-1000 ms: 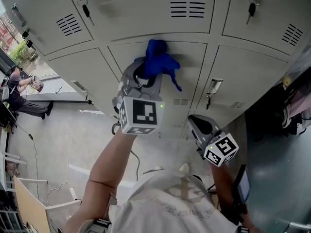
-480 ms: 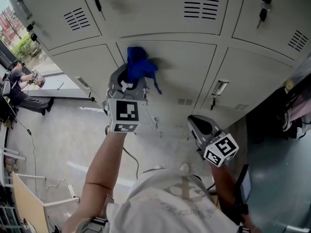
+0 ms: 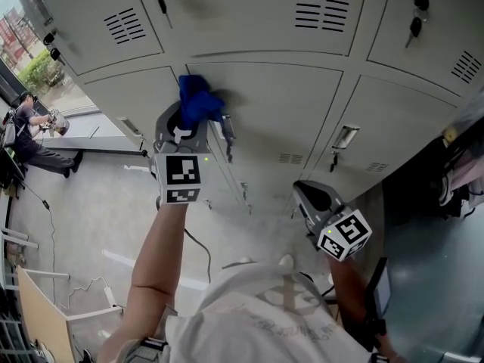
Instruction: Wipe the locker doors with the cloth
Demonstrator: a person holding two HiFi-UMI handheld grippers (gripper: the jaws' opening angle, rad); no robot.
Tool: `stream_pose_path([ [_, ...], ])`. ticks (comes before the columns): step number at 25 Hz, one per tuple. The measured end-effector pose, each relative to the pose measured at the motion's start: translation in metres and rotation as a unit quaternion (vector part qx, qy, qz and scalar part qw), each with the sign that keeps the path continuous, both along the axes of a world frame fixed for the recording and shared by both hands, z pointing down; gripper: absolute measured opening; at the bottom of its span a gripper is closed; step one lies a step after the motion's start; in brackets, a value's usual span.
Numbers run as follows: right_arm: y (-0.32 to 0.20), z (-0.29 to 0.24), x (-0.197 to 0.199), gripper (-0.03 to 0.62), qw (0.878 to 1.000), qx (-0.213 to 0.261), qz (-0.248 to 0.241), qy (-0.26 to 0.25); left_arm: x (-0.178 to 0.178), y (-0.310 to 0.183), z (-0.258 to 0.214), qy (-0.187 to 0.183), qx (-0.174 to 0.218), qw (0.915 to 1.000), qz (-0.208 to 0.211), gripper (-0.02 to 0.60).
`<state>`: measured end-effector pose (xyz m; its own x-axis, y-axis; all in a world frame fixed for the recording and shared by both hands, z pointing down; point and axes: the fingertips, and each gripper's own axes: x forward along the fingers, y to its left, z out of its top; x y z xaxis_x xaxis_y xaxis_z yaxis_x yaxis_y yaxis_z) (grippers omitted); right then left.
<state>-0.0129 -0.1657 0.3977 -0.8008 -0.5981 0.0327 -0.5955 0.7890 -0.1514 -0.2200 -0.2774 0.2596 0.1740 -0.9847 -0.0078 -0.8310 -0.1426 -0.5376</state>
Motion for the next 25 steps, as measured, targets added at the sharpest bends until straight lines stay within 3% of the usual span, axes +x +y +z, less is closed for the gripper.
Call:
stream_pose_path([
  [10, -0.003, -0.008, -0.005, 0.006, 1.0, 0.011, -0.005, 0.002, -0.035, 0.004, 0.019, 0.083, -0.021, 0.9959, -0.027, 0.124],
  [17, -0.004, -0.014, -0.005, 0.006, 1.0, 0.018, 0.003, 0.005, -0.016, -0.001, 0.023, 0.12, -0.024, 0.9922, -0.023, 0.124],
  [25, -0.007, -0.009, 0.007, 0.006, 1.0, 0.015, 0.024, 0.007, 0.027, 0.0, 0.021, 0.11, -0.015, 0.9937, 0.009, 0.124],
])
